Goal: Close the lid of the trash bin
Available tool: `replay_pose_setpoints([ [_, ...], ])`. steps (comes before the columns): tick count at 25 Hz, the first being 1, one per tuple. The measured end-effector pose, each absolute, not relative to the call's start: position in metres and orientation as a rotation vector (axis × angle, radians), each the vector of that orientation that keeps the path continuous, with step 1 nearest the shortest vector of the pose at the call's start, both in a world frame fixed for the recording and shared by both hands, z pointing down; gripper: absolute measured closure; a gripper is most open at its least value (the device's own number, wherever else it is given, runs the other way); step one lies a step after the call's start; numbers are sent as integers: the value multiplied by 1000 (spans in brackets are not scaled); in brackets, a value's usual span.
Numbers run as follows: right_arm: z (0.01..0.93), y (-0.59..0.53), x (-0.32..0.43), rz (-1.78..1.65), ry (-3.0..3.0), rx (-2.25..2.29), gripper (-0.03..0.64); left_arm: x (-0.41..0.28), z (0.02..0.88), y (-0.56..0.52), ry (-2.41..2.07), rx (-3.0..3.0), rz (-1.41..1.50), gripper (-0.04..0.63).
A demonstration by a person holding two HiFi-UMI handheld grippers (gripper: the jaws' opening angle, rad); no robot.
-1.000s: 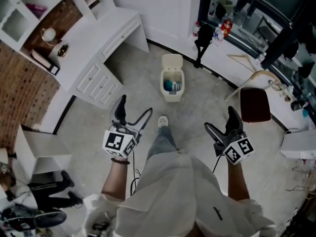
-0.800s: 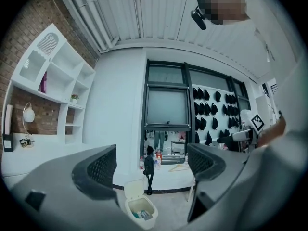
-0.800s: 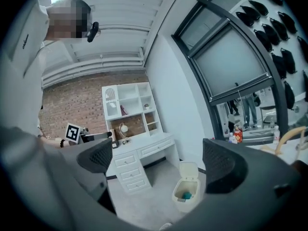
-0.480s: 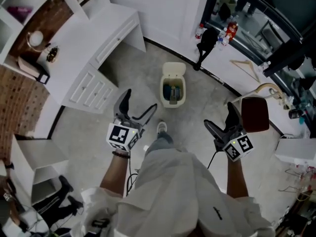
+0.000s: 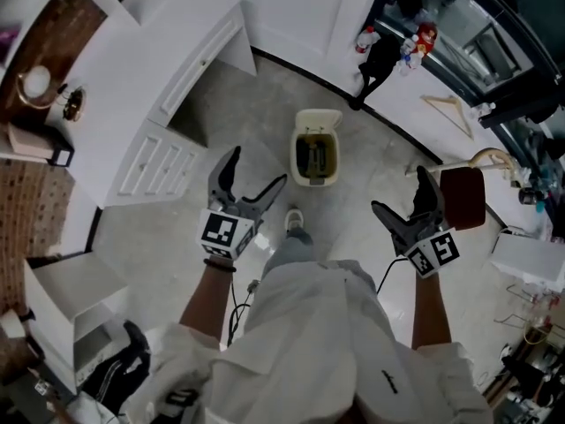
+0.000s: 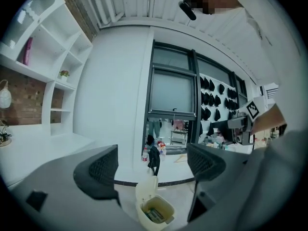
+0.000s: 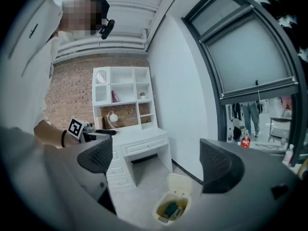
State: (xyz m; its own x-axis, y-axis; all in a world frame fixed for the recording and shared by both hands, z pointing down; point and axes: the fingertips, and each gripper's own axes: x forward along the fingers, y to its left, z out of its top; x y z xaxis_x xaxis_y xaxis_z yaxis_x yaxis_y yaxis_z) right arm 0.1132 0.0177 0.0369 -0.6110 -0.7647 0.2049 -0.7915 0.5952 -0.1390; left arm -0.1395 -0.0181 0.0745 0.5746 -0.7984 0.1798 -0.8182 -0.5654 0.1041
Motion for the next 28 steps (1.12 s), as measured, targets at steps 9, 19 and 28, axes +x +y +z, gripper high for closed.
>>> replay_pose_setpoints([
  [9, 93, -67, 107, 393, -2649, 1301, 43, -132, 142, -97, -1311, 2577, 204, 152],
  [19, 191, -155, 134, 449, -2620, 1238, 44, -95, 229, -174, -1321, 2571, 277, 153],
  [28, 313, -215, 126, 454, -2603, 1117, 46, -77, 345, -223, -1289, 2586, 360, 153],
])
